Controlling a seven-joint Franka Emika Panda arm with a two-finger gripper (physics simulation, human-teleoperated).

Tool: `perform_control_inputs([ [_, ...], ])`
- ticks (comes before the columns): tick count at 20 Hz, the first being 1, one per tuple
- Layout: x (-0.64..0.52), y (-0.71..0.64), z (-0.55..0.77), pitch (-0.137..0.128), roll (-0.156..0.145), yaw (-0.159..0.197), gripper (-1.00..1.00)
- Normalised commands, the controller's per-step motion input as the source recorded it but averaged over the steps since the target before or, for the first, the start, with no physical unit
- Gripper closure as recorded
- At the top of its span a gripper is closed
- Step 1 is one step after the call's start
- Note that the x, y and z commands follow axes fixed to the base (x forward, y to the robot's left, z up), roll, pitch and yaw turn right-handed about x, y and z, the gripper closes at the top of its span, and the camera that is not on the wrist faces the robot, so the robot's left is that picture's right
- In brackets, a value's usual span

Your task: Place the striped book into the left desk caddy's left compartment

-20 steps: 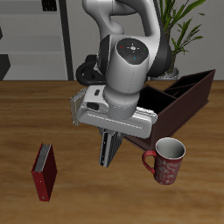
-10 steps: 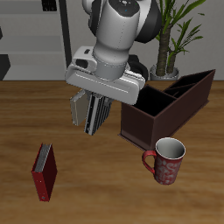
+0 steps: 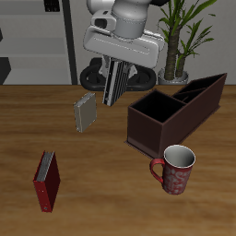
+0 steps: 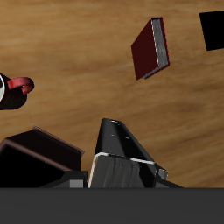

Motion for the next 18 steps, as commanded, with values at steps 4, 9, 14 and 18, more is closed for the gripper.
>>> perform_control_inputs([
  [4, -0.62, 0.5, 0.08, -0.007, 0.045, 0.017, 1.0],
  [9, -0.57, 0.57, -0.19, 0.013, 0.017, 0.002, 1.0],
  [14, -0.52, 0.45, -0.17, -0.007, 0.0, -0.083, 1.0],
  [18, -0.5, 0.43, -0.02, -0.047, 0.056, -0.002, 1.0],
])
